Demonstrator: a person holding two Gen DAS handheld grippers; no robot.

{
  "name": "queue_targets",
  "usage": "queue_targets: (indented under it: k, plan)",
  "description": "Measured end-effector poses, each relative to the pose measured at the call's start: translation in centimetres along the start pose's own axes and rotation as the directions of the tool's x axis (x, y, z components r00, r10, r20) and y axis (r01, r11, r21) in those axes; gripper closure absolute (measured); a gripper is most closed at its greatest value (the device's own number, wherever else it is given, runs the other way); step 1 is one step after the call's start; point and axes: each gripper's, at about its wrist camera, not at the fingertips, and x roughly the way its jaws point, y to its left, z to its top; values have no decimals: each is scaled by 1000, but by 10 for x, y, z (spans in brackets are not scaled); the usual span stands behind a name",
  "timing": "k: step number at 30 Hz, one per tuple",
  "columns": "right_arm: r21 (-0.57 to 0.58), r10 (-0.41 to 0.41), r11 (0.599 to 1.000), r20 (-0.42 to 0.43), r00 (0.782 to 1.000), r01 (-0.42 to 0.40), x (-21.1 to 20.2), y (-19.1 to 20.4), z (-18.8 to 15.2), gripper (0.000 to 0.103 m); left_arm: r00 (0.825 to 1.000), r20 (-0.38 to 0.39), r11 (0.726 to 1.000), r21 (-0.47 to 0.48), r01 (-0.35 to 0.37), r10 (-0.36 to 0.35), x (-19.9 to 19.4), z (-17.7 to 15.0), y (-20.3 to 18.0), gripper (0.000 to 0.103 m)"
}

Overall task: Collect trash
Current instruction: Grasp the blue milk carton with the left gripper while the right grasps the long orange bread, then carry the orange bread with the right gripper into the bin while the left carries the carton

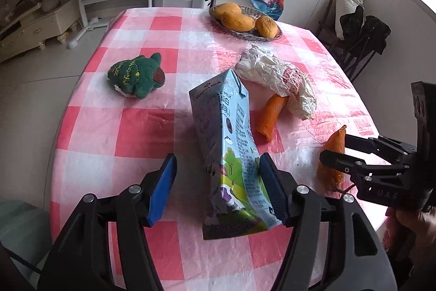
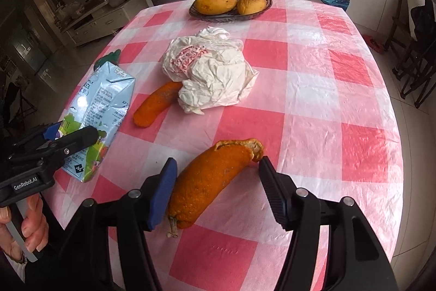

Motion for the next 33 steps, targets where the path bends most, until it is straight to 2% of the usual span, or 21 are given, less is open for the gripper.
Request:
queue_targets:
  k: [4, 7, 9, 11, 13, 14, 16, 33]
  plan:
    - [-20, 2, 1000, 4, 1000, -2, 1, 4, -1, 42, 1000, -23, 1000, 26, 1, -1, 12, 1, -11, 42]
    - [-46, -2, 999, 7, 1000, 3, 1, 8, 0, 46, 999, -41, 999, 37, -8, 9, 19, -1, -15, 43]
    - [-65, -6, 998, 9, 1000, 7, 1, 11, 0, 49, 999, -33, 1000, 30, -3, 4, 19, -1, -14, 48]
    - [-74, 0, 997, 12, 1000, 1, 2, 13, 0, 51, 1000, -26, 1000, 18, 17, -17, 16, -1, -12, 48]
    - [-80, 7, 997, 18, 1000, -6, 2, 15, 0, 57, 1000, -11, 1000, 14, 17, -17, 13, -1, -11, 49]
    - [-80, 16, 997, 23, 1000, -14, 1, 15, 0, 74, 1000, -9, 1000, 11, 21, -21, 12, -1, -11, 49]
    - [-69, 31, 997, 29, 999, -29, 0, 15, 1, 81, 999, 4, 999, 3, 32, -32, 8, 0, -10, 49]
    - [-47, 85, 996, 94, 992, -81, -17, 18, 1, 84, 996, 55, 997, -12, 73, -72, -10, 2, -10, 49]
